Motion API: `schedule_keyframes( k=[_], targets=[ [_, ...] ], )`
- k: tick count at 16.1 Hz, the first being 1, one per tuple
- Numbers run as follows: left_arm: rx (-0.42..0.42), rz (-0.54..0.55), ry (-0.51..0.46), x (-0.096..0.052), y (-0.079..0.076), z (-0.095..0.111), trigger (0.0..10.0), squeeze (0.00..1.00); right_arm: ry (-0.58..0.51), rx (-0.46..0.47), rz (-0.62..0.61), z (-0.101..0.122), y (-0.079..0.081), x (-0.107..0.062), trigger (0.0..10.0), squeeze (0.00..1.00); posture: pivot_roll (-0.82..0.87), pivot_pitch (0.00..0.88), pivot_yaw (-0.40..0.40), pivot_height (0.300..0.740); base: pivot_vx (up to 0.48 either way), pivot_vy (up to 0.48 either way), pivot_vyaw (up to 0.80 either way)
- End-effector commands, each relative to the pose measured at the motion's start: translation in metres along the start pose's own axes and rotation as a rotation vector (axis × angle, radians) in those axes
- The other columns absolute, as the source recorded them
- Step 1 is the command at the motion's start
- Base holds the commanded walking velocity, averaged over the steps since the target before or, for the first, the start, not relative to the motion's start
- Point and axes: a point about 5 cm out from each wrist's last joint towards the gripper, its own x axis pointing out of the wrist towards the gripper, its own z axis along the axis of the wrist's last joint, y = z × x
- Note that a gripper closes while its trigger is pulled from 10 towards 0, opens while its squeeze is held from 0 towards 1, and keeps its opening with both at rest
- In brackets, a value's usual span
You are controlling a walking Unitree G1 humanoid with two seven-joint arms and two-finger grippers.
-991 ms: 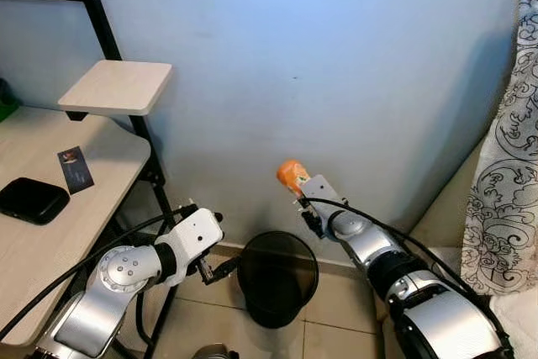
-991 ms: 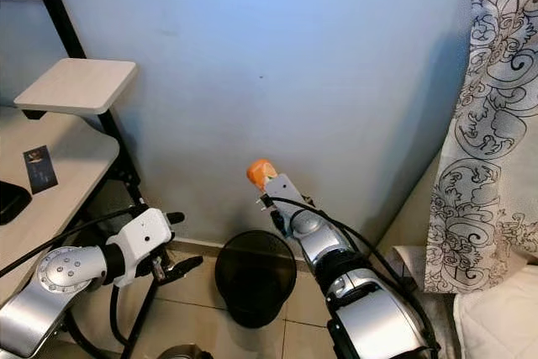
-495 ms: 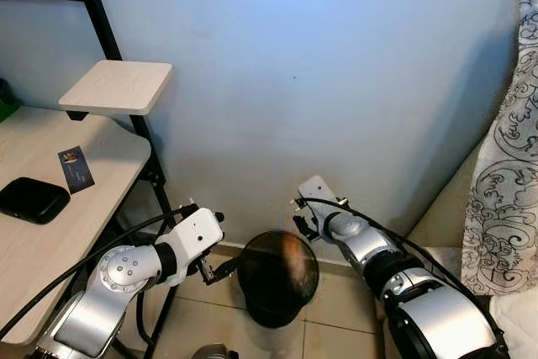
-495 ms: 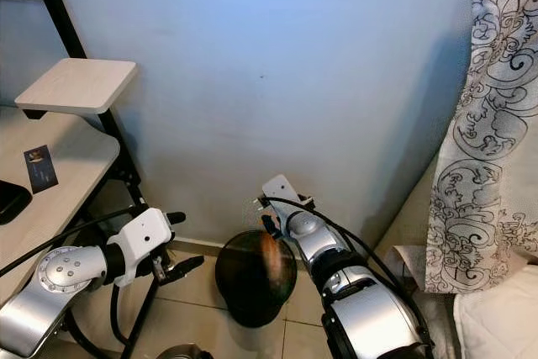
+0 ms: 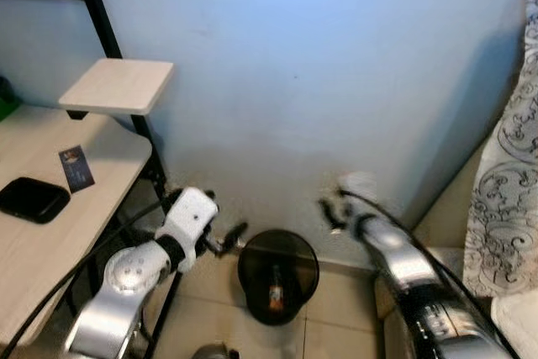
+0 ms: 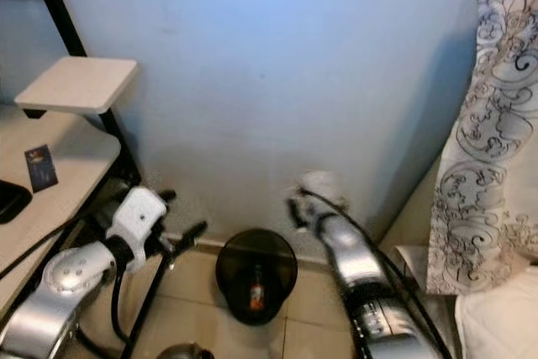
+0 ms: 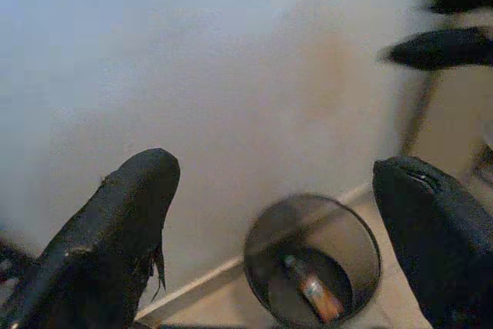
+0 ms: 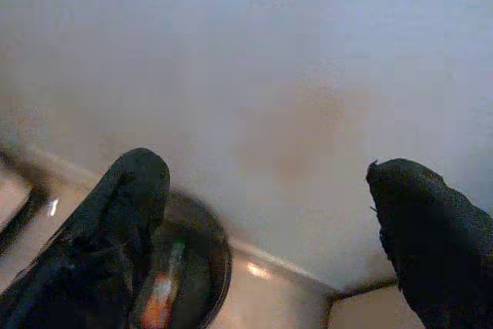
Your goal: Clean up the room
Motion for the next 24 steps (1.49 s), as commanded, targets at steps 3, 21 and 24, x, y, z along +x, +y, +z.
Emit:
schedule_keyframes(
  k=[3, 21, 24],
  targets=[
    [-0.056, 0.167, -0.024, -0.005, 0.000, 0.003, 10.0, 0.00, -0.158, 0.111, -0.192, 0.025, -0.025, -0.042, 10.0, 1.00, 0.07, 0.000, 0.013, 0.740, 0.000, 0.000, -0.68],
    [-0.087, 0.417, -0.115, -0.001, 0.024, 0.018, 10.0, 0.00, -0.127, 0.142, -0.354, 0.030, -0.023, -0.080, 10.0, 1.00, 0.08, 0.000, -0.021, 0.740, 0.000, 0.000, -0.74],
    [-0.085, 0.441, -0.112, -0.001, 0.027, 0.017, 10.0, 0.00, -0.136, 0.157, -0.353, 0.030, -0.026, -0.080, 10.0, 1.00, 0.10, 0.000, -0.019, 0.740, 0.000, 0.000, -0.73]
  ],
)
